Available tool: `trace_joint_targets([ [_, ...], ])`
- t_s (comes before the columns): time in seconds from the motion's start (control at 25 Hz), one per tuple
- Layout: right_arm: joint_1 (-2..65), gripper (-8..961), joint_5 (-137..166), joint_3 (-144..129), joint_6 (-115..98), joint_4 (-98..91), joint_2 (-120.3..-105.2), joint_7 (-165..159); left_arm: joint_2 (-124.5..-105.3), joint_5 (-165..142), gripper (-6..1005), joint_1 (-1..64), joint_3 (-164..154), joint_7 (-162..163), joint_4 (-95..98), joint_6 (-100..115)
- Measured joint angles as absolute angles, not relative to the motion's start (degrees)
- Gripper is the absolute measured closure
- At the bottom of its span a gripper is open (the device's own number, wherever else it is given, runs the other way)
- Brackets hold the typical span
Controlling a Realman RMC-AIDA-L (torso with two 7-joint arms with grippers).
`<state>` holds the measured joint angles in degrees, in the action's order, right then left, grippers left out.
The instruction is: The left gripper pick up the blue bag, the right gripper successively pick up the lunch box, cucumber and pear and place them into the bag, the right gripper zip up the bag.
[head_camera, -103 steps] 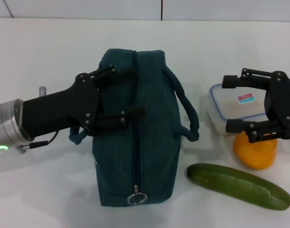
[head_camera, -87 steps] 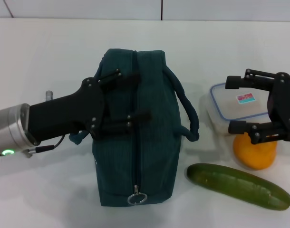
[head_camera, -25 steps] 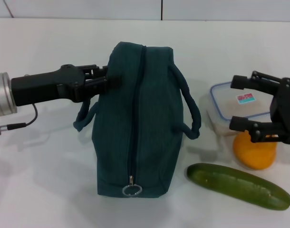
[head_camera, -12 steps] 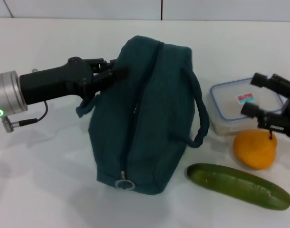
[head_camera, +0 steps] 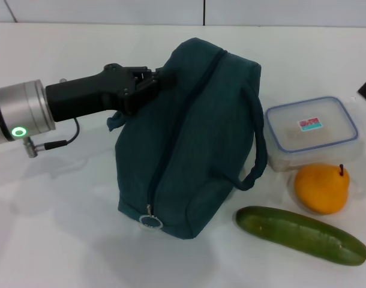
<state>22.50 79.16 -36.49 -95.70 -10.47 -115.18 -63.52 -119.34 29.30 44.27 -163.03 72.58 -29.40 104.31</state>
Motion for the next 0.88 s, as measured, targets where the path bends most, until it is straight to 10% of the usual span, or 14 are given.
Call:
trace_joint_targets([
  [0.88, 21.0, 67, 78.5, -30.0, -78.7, -1.2, -115.29, -93.0, -119.4, 28.7, 954, 43.2, -163.0, 63.6, -26.4, 103.7],
])
